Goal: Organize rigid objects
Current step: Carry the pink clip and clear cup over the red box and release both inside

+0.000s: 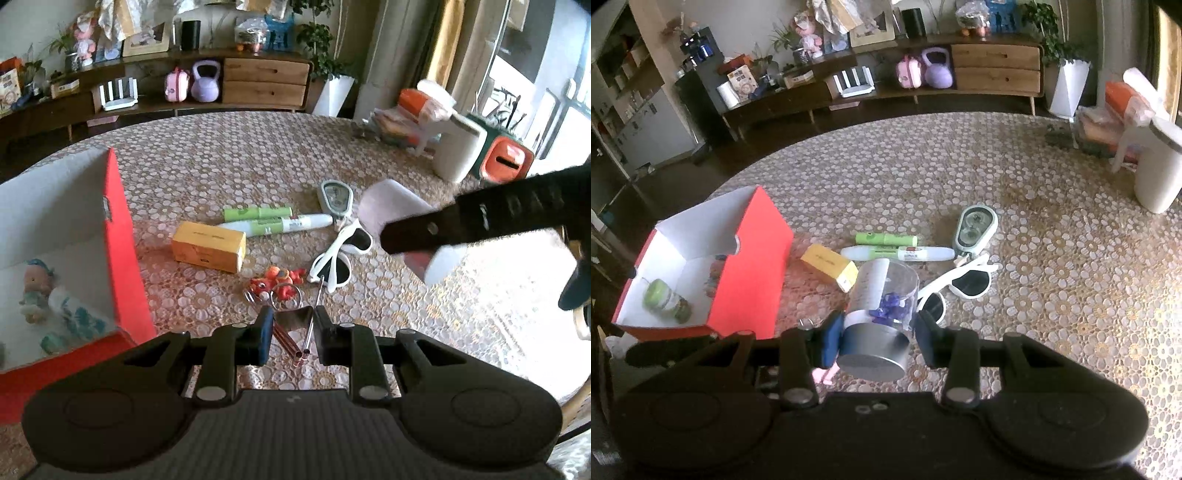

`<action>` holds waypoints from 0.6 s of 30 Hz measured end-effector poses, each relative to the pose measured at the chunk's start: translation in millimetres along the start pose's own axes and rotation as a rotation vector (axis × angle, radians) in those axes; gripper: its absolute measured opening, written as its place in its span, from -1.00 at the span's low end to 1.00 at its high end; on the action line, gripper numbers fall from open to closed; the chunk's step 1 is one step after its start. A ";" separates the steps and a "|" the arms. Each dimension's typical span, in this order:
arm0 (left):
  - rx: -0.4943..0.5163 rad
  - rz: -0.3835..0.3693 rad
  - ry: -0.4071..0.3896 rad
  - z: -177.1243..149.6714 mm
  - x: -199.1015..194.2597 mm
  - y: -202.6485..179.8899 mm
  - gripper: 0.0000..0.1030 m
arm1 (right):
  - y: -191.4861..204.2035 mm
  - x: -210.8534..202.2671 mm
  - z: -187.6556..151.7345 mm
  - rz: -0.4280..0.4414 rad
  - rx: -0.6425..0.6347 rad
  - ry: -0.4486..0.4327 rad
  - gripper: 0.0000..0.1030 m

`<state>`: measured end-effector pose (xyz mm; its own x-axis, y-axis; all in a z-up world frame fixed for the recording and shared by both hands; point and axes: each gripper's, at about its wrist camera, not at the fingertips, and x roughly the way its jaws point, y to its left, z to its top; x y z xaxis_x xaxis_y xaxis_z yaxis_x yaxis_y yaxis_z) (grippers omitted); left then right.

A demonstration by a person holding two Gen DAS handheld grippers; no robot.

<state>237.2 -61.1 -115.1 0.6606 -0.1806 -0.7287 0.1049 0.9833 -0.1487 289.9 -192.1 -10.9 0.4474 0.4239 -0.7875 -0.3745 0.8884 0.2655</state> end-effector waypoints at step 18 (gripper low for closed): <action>-0.065 0.009 -0.114 50.0 -94.9 54.2 -0.56 | 70.5 -26.5 22.7 0.025 -0.109 -0.050 -0.19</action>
<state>217.4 10.5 -20.6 0.7416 -0.1648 -0.6502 0.0529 0.9807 -0.1883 270.2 -136.8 41.3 0.4762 0.4562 -0.7517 -0.4704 0.8544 0.2205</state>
